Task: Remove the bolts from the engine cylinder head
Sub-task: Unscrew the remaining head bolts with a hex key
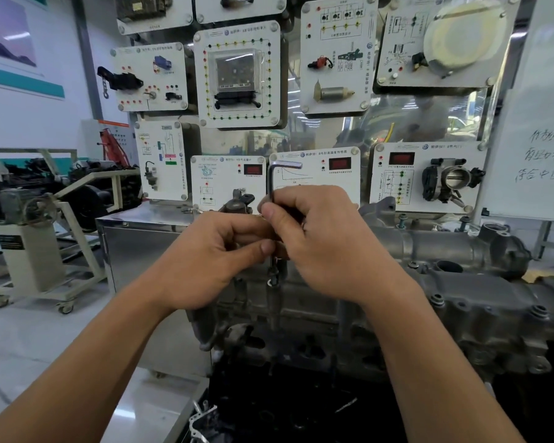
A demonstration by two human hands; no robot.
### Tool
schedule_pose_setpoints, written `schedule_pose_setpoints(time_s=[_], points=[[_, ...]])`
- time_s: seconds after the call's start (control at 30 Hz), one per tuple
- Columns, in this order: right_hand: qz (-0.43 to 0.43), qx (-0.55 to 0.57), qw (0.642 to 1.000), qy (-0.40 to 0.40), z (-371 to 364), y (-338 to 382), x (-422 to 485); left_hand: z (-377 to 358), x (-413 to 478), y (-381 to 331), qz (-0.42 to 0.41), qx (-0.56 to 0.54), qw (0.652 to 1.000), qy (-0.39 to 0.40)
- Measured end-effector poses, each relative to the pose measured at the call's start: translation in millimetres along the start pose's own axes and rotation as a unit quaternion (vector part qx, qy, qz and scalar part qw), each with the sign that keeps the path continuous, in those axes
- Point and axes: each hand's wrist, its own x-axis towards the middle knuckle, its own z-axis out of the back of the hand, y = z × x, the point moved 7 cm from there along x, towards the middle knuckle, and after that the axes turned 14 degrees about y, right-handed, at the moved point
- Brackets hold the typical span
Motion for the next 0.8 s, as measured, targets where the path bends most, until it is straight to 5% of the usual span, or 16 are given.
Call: schedule_pose_setpoints(time_s=[0.23, 0.5, 0.6, 0.8], points=[[0.014, 0.048, 0.996, -0.071, 6, 2, -4, 2, 0, -5, -0.029, 0.033, 0.993, -0.11], [0.008, 0.034, 0.999, -0.009, 2, 7, -3, -3, -1, -7, -0.014, 0.038, 0.999, -0.031], [0.004, 0.019, 1.0, 0.022, 1, 9, -3, -1, -1, -8, -0.005, 0.04, 0.998, -0.056], [0.041, 0.049, 0.997, -0.035, 17, 10, -9, 3, 3, -13, 0.015, 0.083, 0.993, -0.084]])
